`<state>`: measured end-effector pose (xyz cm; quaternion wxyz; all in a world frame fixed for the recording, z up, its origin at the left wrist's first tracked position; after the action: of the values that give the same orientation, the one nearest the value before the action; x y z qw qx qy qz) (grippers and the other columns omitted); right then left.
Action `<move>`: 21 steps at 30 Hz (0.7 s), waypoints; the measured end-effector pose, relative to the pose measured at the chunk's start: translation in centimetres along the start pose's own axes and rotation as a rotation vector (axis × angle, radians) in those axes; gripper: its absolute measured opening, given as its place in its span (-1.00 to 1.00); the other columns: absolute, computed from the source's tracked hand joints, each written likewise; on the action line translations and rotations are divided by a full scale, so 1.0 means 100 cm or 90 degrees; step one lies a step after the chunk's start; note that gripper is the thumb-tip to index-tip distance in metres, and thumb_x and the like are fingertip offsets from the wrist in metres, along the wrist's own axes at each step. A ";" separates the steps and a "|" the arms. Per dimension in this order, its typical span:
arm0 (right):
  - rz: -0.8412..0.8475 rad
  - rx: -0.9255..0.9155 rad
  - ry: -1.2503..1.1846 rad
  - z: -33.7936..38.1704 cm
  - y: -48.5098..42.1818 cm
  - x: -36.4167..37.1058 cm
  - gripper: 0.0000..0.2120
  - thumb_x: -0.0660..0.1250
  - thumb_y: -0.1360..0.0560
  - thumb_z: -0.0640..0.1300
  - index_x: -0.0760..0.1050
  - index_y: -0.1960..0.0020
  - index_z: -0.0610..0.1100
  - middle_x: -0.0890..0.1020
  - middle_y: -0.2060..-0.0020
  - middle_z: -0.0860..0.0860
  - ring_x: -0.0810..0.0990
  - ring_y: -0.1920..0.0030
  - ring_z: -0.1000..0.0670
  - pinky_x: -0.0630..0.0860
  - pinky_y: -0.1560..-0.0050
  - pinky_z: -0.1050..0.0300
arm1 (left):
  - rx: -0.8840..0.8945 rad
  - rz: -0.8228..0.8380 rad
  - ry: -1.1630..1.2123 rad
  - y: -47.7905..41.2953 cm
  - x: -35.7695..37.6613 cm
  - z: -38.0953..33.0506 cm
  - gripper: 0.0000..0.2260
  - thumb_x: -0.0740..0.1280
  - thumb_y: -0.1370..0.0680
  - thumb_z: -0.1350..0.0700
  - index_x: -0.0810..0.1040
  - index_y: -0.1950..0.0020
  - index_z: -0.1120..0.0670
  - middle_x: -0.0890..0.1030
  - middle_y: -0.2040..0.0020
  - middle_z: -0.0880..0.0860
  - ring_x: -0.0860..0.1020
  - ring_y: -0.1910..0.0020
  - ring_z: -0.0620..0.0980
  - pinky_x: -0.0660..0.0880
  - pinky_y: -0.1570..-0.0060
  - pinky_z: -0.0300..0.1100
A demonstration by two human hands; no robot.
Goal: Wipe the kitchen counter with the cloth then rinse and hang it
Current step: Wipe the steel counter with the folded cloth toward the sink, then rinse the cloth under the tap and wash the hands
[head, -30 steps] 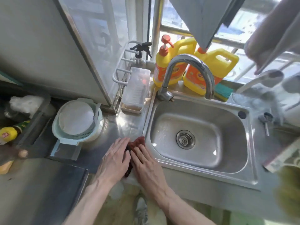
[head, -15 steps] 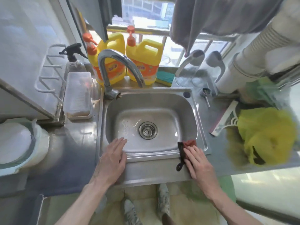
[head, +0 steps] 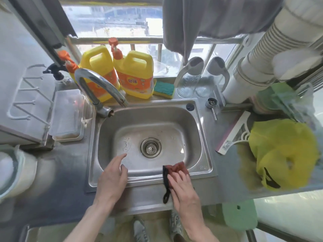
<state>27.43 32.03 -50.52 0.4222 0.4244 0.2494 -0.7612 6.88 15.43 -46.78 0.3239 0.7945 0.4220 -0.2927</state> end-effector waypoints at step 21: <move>0.123 0.489 -0.945 0.066 -0.130 0.055 -0.77 0.28 -0.68 -0.25 0.64 -0.27 -0.19 0.76 -0.12 -0.14 0.71 -0.20 -0.14 0.61 -0.30 -0.04 | -0.419 -0.093 0.658 -0.155 -0.012 0.013 -0.44 0.34 -0.65 0.02 0.28 -0.55 0.26 0.53 -0.40 0.17 0.66 -0.14 0.12 0.65 -0.07 -0.10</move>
<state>11.88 31.59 -51.57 0.3661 -0.0528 -0.4071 -0.8352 -7.27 20.53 -50.82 0.2848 0.6611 0.6458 0.2546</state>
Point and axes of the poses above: each hand's wrist, its own y-axis away from the middle knuckle, its own x-axis out of the palm, z = x × y, the point moved 9 cm from there along -y, towards the middle knuckle
